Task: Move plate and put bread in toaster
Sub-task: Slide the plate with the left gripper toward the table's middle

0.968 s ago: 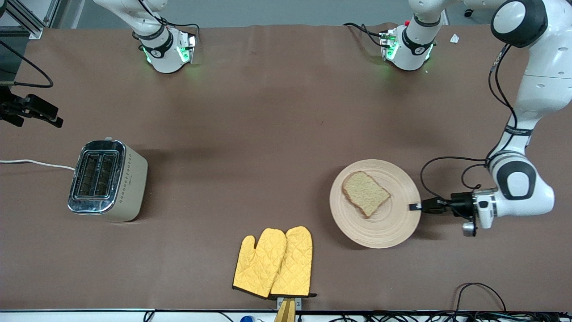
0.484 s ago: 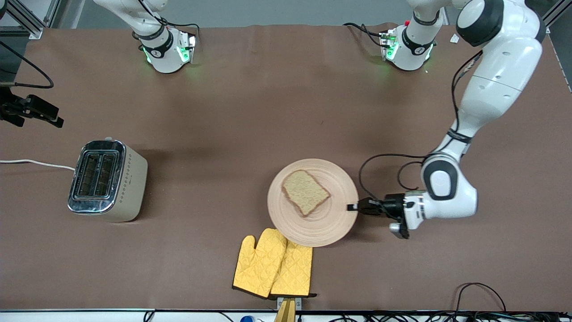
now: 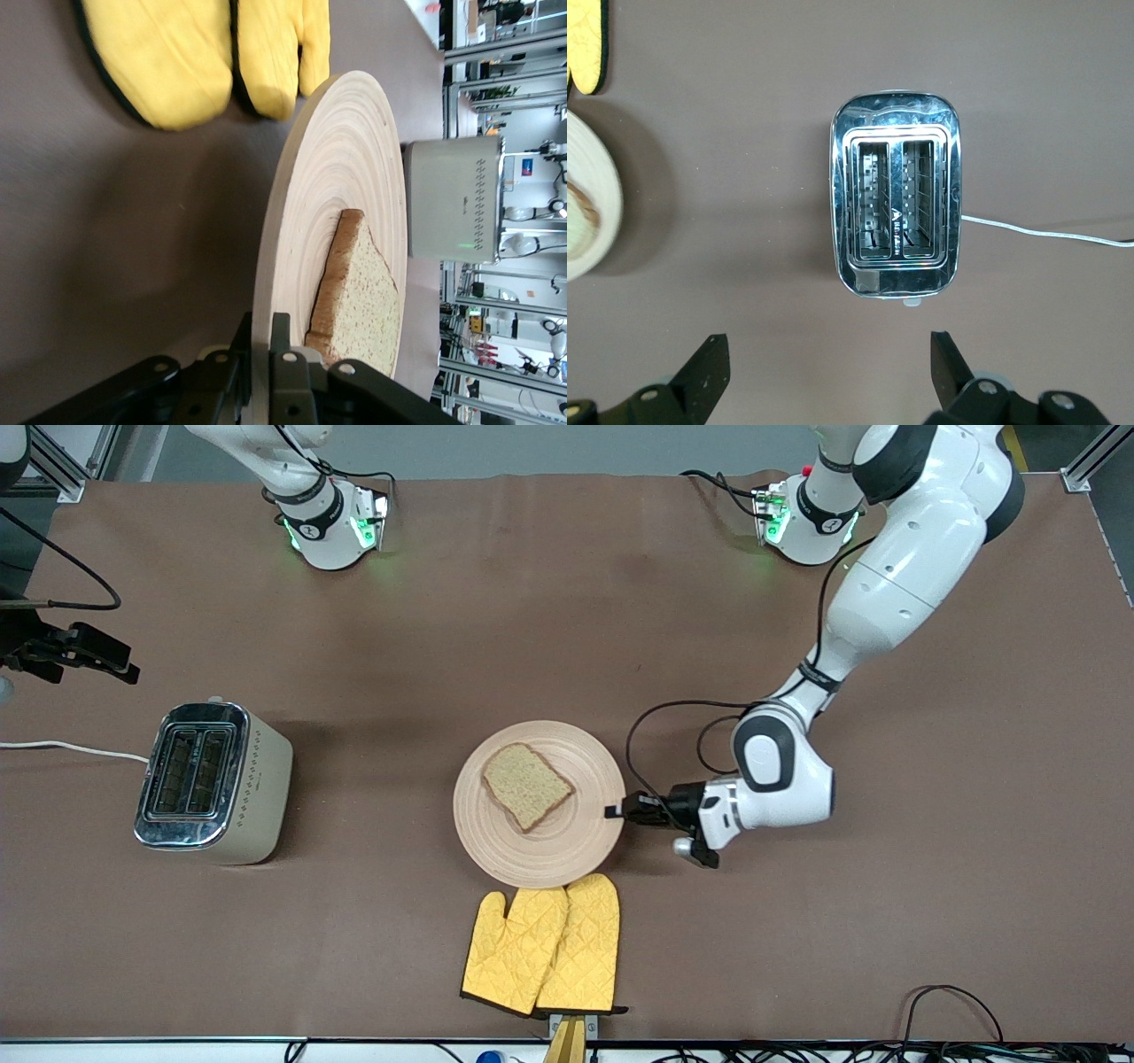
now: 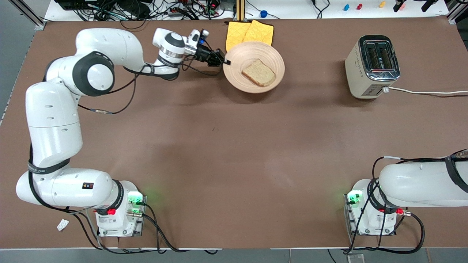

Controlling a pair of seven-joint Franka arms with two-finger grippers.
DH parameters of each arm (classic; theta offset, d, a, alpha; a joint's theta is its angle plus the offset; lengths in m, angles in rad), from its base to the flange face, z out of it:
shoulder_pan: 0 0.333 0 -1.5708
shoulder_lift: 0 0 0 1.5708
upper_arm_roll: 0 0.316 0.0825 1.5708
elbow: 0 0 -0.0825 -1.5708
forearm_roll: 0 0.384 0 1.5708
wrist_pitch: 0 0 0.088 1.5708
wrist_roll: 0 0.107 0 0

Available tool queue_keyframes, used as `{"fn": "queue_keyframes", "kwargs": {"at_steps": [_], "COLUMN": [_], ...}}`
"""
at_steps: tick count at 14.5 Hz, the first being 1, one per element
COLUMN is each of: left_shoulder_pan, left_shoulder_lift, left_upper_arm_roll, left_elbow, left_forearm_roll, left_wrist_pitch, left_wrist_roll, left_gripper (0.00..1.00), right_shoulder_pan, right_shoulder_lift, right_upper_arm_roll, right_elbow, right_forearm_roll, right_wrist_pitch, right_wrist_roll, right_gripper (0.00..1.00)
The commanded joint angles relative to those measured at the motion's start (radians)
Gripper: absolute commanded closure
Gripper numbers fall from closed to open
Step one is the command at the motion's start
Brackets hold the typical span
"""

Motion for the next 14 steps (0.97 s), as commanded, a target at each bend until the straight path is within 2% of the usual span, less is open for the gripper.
{"fn": "queue_keyframes", "kwargs": {"at_steps": [1,4,5,6,7,8,11,13,14], "left_shoulder_pan": [-0.012,-0.010,-0.007,-0.004,0.001,0.010,0.046,0.132,0.169], "left_shoulder_lift": [-0.004,0.000,0.000,-0.001,-0.003,-0.007,-0.042,-0.088,-0.093], "left_upper_arm_roll": [-0.009,-0.009,-0.009,-0.009,-0.009,-0.009,0.004,0.012,0.012], "left_elbow": [-0.031,-0.045,-0.045,-0.045,-0.045,-0.047,-0.041,-0.041,-0.033], "left_forearm_roll": [-0.032,-0.032,-0.032,-0.032,-0.040,-0.057,-0.048,-0.037,0.007], "left_wrist_pitch": [0.014,0.014,0.014,0.014,0.014,0.015,0.012,0.005,0.003], "left_wrist_roll": [0.017,0.034,0.034,0.029,0.020,0.011,-0.080,-0.135,-0.156], "left_gripper": [1.00,0.97,0.81,0.54,0.15,0.00,0.00,0.00,0.00], "right_shoulder_pan": [0.003,0.003,0.005,0.005,0.010,0.014,0.060,0.121,0.170], "right_shoulder_lift": [-0.002,0.002,0.002,0.002,0.002,0.004,0.014,0.039,0.056], "right_upper_arm_roll": [0.001,0.001,0.001,0.001,0.001,0.002,0.002,0.002,0.002], "right_elbow": [-0.001,-0.001,-0.002,-0.007,-0.012,-0.024,-0.050,-0.049,-0.049], "right_forearm_roll": [-0.008,-0.008,-0.008,-0.008,-0.007,-0.002,0.004,0.004,0.006], "right_wrist_pitch": [-0.003,-0.005,-0.005,-0.006,-0.006,-0.005,0.003,0.010,0.027], "right_wrist_roll": [-0.004,-0.005,0.001,0.002,0.007,0.007,0.013,0.066,0.129], "right_gripper": [0.00,0.00,0.00,0.00,0.00,0.00,0.00,0.00,0.00]}}
